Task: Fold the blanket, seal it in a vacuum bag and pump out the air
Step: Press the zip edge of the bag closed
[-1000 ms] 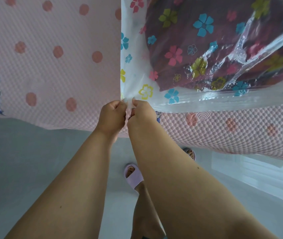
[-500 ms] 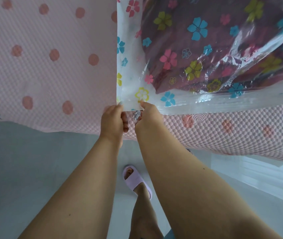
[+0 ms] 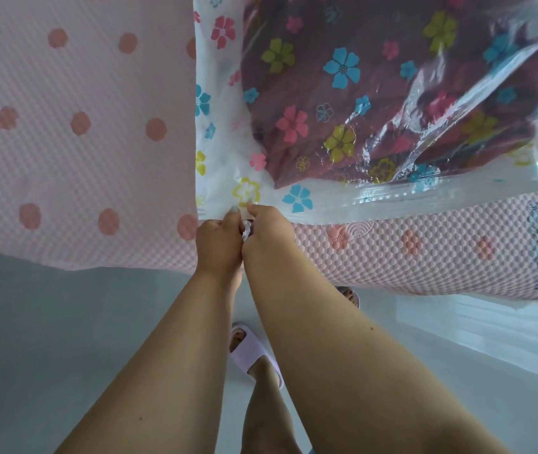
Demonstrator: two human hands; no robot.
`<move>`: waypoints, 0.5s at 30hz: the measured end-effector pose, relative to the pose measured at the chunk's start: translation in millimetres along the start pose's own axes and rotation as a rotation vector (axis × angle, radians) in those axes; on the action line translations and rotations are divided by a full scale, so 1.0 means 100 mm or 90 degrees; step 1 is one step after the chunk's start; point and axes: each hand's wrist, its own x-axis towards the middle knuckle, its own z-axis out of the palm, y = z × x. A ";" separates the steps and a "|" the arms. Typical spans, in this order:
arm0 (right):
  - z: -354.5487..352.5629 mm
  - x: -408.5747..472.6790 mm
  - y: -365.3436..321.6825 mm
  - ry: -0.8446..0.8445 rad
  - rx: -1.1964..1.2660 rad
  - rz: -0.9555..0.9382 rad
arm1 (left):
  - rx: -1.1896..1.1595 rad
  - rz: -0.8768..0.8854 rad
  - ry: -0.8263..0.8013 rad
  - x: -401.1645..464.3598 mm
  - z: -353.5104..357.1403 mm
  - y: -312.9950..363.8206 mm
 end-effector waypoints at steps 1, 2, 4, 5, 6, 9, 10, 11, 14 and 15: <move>0.00 0.00 -0.01 -0.001 -0.006 -0.006 | -0.033 -0.002 -0.001 -0.01 0.01 0.00; -0.01 0.00 -0.01 -0.004 -0.010 -0.016 | -0.082 -0.004 -0.005 -0.02 0.02 0.00; -0.04 -0.03 -0.04 -0.012 -0.001 -0.024 | -0.156 -0.010 -0.021 -0.01 0.04 -0.01; -0.06 -0.05 -0.07 -0.014 0.006 -0.028 | -0.166 -0.008 -0.022 0.00 0.05 -0.02; -0.09 -0.04 -0.10 -0.003 0.005 -0.032 | -0.166 -0.001 -0.021 0.02 0.05 -0.03; -0.22 0.02 -0.20 0.052 -0.050 -0.045 | -0.140 0.024 -0.013 0.06 0.04 -0.08; -0.26 0.04 -0.24 0.056 -0.045 -0.049 | -0.133 0.032 -0.011 0.07 0.04 -0.09; -0.29 0.06 -0.28 0.063 -0.041 -0.055 | -0.126 0.037 -0.010 0.08 0.04 -0.11; -0.32 0.10 -0.35 0.076 -0.045 -0.047 | -0.119 0.039 0.007 0.10 0.05 -0.13; -0.32 0.12 -0.36 0.076 -0.035 -0.042 | -0.124 0.032 0.017 0.11 0.05 -0.14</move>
